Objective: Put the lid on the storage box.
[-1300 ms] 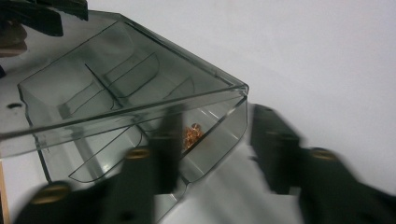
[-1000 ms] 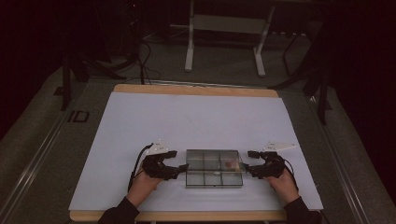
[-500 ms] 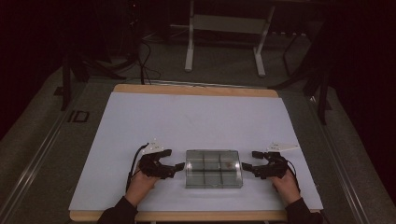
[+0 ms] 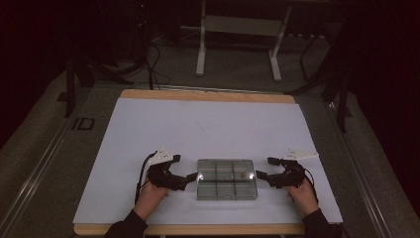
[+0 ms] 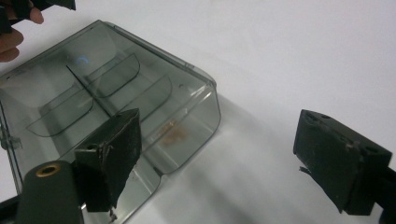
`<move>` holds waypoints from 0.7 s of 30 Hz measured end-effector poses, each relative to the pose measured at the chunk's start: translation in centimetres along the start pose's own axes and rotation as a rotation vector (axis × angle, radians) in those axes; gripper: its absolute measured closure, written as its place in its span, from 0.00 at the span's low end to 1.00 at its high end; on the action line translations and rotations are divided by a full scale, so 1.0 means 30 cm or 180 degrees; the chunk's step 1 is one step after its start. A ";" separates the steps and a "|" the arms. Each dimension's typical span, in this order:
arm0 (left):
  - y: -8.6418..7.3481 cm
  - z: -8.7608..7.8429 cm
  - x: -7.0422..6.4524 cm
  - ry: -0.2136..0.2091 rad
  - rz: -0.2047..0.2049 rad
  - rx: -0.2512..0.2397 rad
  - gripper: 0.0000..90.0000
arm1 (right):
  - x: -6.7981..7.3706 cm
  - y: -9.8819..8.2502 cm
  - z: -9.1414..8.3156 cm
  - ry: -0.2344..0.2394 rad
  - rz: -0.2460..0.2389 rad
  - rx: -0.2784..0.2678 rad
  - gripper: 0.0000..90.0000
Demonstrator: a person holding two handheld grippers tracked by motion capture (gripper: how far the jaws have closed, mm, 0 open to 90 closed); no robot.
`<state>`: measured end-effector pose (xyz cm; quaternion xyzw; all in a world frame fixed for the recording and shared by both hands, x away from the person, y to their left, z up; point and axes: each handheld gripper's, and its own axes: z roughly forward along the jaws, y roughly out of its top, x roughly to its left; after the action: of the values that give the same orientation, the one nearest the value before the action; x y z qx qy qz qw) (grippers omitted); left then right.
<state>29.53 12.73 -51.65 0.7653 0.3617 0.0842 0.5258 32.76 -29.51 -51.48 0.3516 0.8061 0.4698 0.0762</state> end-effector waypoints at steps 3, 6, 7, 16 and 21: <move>0.004 -0.001 -0.002 0.0019 -0.0010 -0.0041 0.02 | 0.007 0.011 -0.002 -0.0058 -0.0049 -0.0033 0.17; 0.006 0.001 -0.005 0.0087 0.0024 -0.0042 0.02 | 0.013 0.021 -0.002 -0.0101 -0.0099 -0.0051 0.16; 0.005 0.001 -0.006 0.0109 0.0034 -0.0047 0.02 | 0.015 0.024 -0.001 -0.0117 -0.0110 -0.0049 0.16; -0.014 -0.002 0.012 0.0270 0.0100 -0.0140 0.02 | 0.024 0.004 0.006 -0.0228 -0.0197 -0.0036 0.16; -0.031 -0.017 0.030 0.0385 0.0067 -0.0174 0.02 | 0.019 -0.013 -0.001 -0.0320 -0.0202 -0.0057 0.16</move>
<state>29.49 13.84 -52.45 0.7479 0.3823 0.1457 0.5228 32.13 -29.30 -51.67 0.3484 0.8078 0.4560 0.1346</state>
